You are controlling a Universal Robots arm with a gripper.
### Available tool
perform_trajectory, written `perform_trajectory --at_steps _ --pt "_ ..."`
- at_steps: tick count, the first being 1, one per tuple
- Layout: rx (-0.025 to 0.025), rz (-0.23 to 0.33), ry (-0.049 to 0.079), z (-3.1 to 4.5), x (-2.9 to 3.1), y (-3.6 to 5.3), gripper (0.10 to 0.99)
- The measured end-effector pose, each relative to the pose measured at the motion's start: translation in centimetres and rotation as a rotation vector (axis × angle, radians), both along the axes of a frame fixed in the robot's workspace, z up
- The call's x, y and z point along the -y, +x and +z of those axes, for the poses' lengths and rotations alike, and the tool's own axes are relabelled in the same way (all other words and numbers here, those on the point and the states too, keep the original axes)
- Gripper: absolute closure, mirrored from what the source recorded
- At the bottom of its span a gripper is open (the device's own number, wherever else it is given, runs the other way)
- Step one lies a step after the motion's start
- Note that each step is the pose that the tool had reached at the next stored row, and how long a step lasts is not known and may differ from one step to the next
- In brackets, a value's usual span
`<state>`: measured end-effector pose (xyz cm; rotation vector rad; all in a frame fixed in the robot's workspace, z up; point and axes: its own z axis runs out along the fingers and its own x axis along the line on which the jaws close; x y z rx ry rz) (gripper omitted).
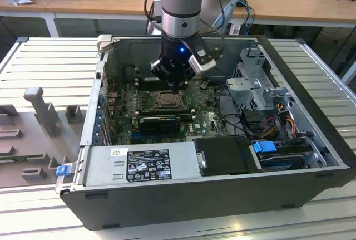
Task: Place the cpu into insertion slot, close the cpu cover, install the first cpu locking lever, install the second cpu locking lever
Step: 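Install the second cpu locking lever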
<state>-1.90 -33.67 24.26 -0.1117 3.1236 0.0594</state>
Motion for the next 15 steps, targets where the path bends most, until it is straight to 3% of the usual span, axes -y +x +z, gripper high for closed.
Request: perform_trajectory --at_steps 2,4,6,9,11,12,14,15 --pt "-0.0059 0.0 0.0 -0.11 0.81 0.0 0.98" --pt "-0.0235 0.0 0.014 -0.27 1.51 0.0 0.98" --pt "-0.0242 0.0 0.032 -0.47 2.75 -0.04 0.98" --pt "-0.0241 0.001 0.059 -0.52 3.25 -0.61 0.98" --pt "-0.0242 0.001 0.069 -0.64 3.88 -1.75 0.98" --pt "-0.0242 0.003 0.076 -0.94 4.15 -2.11 0.98" --pt "-0.0243 0.006 0.081 -1.61 4.16 -2.27 0.98" --pt "-0.0246 0.01 0.09 -1.91 4.18 -2.79 0.98"
